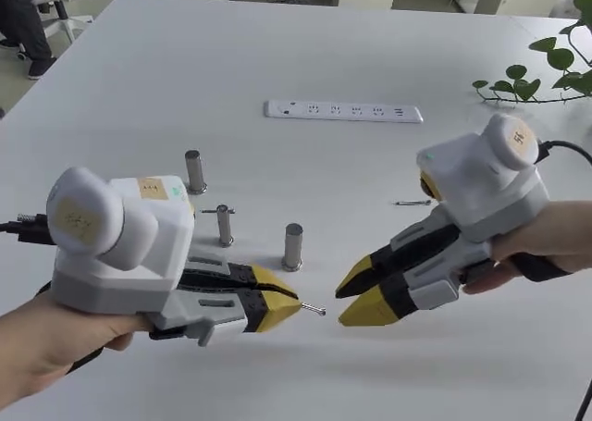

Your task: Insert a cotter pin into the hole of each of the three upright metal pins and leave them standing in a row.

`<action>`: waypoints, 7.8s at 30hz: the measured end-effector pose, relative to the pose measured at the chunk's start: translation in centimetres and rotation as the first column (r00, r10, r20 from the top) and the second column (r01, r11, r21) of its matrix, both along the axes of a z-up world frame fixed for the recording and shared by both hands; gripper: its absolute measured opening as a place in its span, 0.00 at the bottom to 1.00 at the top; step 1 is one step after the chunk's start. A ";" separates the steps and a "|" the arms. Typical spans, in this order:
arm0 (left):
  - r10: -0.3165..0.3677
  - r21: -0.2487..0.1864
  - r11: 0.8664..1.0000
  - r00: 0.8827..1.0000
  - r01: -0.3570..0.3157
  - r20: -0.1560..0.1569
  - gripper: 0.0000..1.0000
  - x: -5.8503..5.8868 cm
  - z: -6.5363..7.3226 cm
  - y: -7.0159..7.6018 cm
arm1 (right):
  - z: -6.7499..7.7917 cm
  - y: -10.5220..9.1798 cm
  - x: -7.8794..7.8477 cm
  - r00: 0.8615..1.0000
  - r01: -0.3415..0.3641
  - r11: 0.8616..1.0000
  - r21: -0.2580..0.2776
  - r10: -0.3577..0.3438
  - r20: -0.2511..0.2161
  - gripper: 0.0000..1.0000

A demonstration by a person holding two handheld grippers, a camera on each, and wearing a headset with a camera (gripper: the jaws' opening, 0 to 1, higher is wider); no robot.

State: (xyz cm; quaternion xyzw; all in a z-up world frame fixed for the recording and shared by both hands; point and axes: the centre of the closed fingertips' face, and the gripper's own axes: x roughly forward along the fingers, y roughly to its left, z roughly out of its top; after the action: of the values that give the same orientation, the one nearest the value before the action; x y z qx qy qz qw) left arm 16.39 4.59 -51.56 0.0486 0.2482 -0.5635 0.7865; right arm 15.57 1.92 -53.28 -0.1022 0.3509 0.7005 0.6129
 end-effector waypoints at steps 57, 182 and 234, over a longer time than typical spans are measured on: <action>0.190 -0.109 0.977 0.981 -0.185 0.039 0.13 2.6 0.9 1.0 | 0.4 0.0 1.1 0.984 -0.091 0.995 -0.047 0.097 0.151 0.00; 0.377 0.008 0.926 0.923 -0.378 0.080 0.12 10.2 -6.9 0.1 | -3.3 2.4 9.5 0.878 -0.038 0.974 -0.221 0.139 0.459 0.00; 0.474 0.080 0.873 0.876 -0.480 0.087 0.11 9.7 -8.5 0.6 | -2.6 2.5 9.3 0.891 0.041 0.984 -0.176 0.044 0.453 0.09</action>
State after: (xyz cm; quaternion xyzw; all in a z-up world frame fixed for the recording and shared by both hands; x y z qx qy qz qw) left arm 26.12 5.19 -60.01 0.0430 0.2542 -0.3372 0.9054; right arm 24.91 4.39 -55.89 -0.3186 0.2598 0.6230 0.6654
